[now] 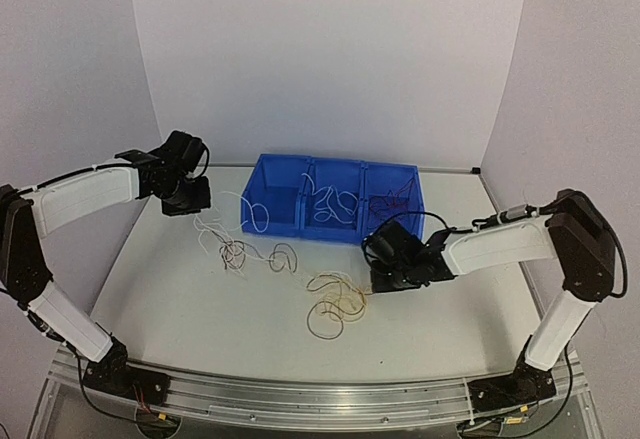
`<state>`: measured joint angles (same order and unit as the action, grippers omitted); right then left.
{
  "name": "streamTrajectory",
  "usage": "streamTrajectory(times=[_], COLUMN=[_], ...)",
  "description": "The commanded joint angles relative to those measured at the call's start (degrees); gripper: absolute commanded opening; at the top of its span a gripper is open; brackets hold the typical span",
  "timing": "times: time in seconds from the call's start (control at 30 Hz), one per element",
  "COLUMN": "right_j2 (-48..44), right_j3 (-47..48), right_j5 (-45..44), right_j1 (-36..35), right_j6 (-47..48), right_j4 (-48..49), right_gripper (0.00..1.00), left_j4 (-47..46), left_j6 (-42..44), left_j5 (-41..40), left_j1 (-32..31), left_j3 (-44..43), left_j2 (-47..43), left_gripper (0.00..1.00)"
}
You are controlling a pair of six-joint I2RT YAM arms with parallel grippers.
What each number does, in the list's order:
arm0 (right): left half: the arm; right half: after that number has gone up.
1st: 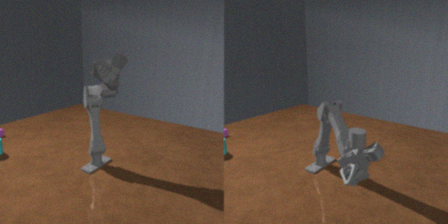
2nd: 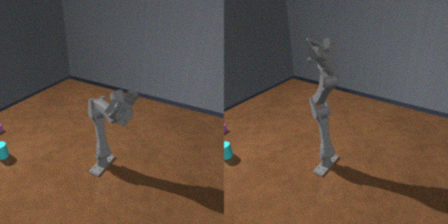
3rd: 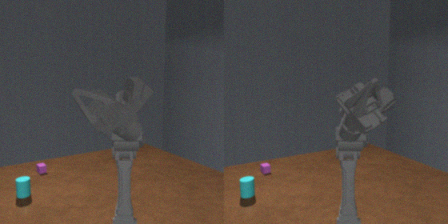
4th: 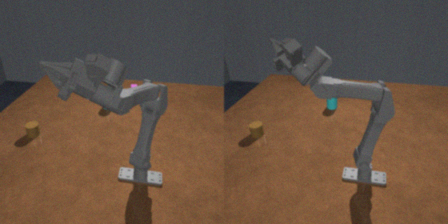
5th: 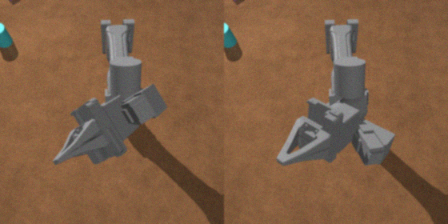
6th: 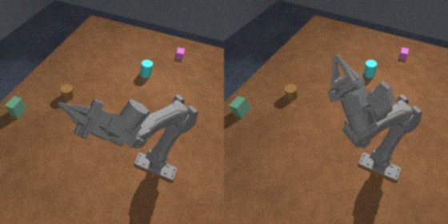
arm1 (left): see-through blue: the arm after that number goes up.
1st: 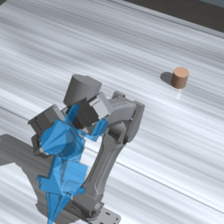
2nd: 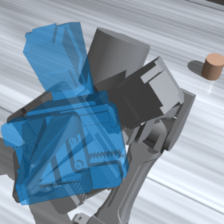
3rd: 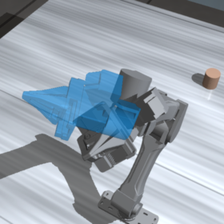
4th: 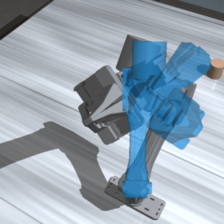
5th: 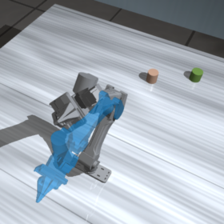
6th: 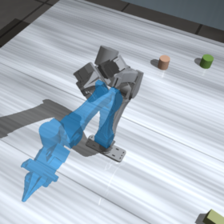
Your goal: Untangle the cables
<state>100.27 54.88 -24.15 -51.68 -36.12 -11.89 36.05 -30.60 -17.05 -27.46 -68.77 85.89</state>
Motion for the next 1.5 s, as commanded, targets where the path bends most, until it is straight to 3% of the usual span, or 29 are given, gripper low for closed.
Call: streamTrajectory(times=[0.0, 0.27, 0.37, 0.57, 0.83, 0.93, 1.07, 1.27, 1.37, 1.47], right_j2=[-7.1, -12.7, -13.1, -19.9, -26.5, -27.0, -27.9, -31.9, -32.0, -29.6], right_j3=[-7.8, -10.0, -9.3, -12.5, -15.4, -15.2, -15.1, -15.5, -15.7, -14.9], right_j5=[-5.0, -9.1, -12.9, -14.1, -13.2, -8.2, -2.0, 9.7, 19.2, 31.0], right_j1=[6.7, 9.9, 12.5, 22.4, 31.5, 31.7, 31.7, 31.7, 31.7, 31.6], right_j6=[-2.7, -0.4, -1.6, -4.3, -5.1, -1.6, 4.1, 10.5, 12.7, 13.8], right_j4=[-8.4, -13.2, -20.0, -25.8, -29.8, -28.1, -24.4, -18.8, -14.7, -10.5], right_gripper=[0.00, 0.00, 0.00, 0.00, 0.00, 0.00, 0.00, 0.02, 0.05, 0.05], left_j4=[3.1, -0.5, 1.4, 14.5, 14.0, 8.3, -5.1, -11.2, -14.6, -17.2], left_j6=[-2.0, 1.2, 0.3, -5.8, -5.1, 0.4, 8.3, 9.5, 8.6, 7.2], left_j5=[-8.0, -1.6, -6.1, -21.3, -21.1, -11.9, 10.5, 33.6, 40.6, 41.5], left_j1=[0.6, 0.6, 0.7, 0.7, 0.9, 0.9, 0.9, 0.7, -0.5, -4.2], left_j3=[-3.7, -3.1, -4.7, -11.8, -12.7, -11.2, -5.1, -2.4, -1.0, -0.9], left_j2=[-2.2, -2.9, -3.5, -2.5, -5.5, -7.9, -12.6, -13.6, -12.2, -9.7], left_gripper=[0.00, 0.00, 0.00, 0.00, 0.00, 0.00, 0.00, 0.00, 0.00, 0.00])
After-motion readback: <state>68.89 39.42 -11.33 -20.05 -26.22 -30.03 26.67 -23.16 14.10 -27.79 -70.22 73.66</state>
